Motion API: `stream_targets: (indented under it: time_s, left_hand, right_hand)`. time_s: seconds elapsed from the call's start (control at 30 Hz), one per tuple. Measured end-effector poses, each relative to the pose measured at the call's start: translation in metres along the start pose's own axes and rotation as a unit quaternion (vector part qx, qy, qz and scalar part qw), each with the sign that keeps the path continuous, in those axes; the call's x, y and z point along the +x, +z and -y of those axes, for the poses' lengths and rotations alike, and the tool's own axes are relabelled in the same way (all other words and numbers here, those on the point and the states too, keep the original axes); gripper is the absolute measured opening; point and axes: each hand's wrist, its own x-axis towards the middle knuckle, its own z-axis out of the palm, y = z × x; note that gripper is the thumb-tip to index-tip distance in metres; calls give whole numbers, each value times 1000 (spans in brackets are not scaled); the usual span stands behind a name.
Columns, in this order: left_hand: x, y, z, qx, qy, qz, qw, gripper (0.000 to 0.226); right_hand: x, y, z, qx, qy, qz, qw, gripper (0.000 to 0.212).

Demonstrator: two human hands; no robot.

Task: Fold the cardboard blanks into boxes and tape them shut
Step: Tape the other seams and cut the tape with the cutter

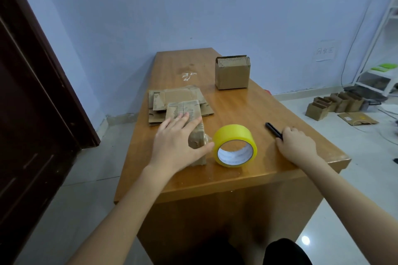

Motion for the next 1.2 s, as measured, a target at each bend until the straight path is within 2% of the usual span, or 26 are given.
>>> stream_targets:
  time_s: [0.13,0.3,0.43,0.53,0.63,0.77,0.87,1.07,1.2]
  left_hand:
    - [2,8,-6,-22,-38,-58,997,74]
    - [2,4,0,-22,-17,-42,999,70]
    - [2,-3,5,-4,11,17,1000,82]
    - [2,-6,7,14,23,50,998,86]
    - [2,-4,8,12,22,41,999,82]
    - [2,-1,8,14,17,30,999,69]
    - [3,-1,9,15,18,29,999,74]
    - [4,-3,10,0,30,59,998,76]
    - [5,-10,9,-2,30,102,994,66]
  right_hand:
    - [0,-8,5,1,-3,-10,1000,23]
    - [-14,-38,19,143,-20,-30,989,19]
    - [-44,-77,43,321,-74,15,944,18]
    - [-71,-96,62,380,-141,32,914,12]
    - [-91,-98,76,434,-164,103,880,24]
    - [-97,-86,85,394,-181,136,891,29]
    - [-96,-79,83,336,-194,88,918,30]
    - [-98,-72,91,269,-175,38,946,26]
    - [-100,-70,101,232,-174,13,957,25]
